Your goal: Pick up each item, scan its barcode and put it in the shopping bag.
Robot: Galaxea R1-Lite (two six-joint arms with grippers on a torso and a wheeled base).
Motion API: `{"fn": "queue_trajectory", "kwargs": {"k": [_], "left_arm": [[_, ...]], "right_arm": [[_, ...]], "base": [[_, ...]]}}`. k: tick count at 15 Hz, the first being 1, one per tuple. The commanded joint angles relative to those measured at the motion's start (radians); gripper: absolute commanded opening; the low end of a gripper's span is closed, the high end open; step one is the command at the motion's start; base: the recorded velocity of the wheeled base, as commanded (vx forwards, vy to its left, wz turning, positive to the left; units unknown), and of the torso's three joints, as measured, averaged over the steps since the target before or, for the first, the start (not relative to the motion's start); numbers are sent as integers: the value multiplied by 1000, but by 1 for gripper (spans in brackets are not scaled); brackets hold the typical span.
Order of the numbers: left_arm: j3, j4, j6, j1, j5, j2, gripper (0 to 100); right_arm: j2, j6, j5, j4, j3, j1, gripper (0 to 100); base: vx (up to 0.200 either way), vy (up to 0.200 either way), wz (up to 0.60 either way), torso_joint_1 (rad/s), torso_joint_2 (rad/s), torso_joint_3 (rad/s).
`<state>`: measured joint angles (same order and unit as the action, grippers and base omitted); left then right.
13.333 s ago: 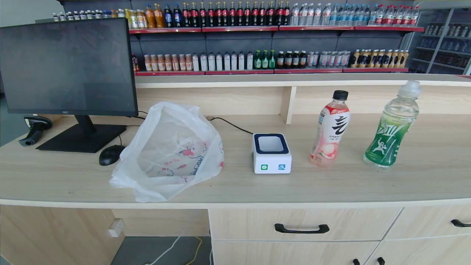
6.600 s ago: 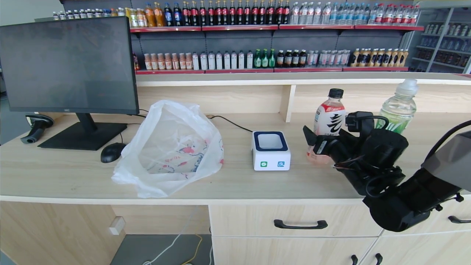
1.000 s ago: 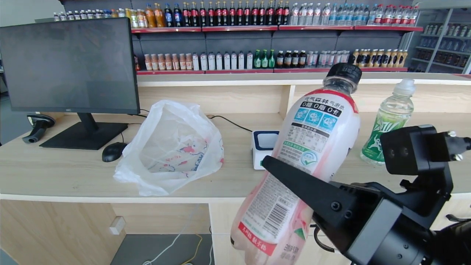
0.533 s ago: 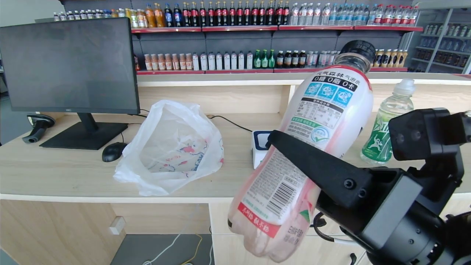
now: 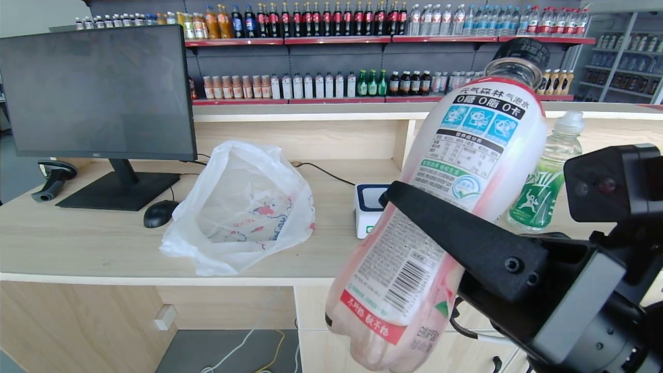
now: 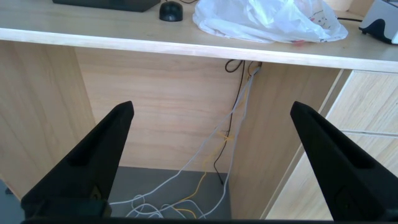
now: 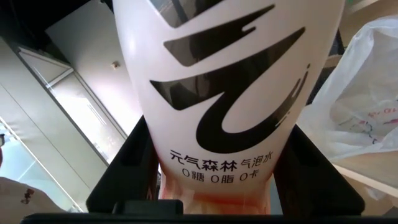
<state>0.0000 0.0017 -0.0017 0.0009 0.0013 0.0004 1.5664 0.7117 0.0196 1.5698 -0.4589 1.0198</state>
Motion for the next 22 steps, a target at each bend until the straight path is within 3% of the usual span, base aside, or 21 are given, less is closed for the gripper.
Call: {"fn": "queue_trajectory", "kwargs": {"k": [1,3,11,15,19,22], "left_arm": [[0,0,-1,1,0,0,100],[0,0,-1,1,0,0,100],[0,0,-1,1,0,0,100],[0,0,-1,1,0,1,100],[0,0,-1,1,0,0,100],[0,0,-1,1,0,0,100]], "right_arm": [[-2,-12,0,1,6,0,0],[12,-118,2,1,11,-1,0],[6,-325,-30,1,71,-12,0],[23,-443,-110,1,95,-99,0],[-8,-606,-112,1,108,-139,0],[-8,-706,-204,1,98,-204,0]], "base": [[0,0,0,0,0,0],[0,0,0,0,0,0],[0,0,0,0,0,0],[0,0,0,0,0,0],[0,0,0,0,0,0],[0,0,0,0,0,0]]}}
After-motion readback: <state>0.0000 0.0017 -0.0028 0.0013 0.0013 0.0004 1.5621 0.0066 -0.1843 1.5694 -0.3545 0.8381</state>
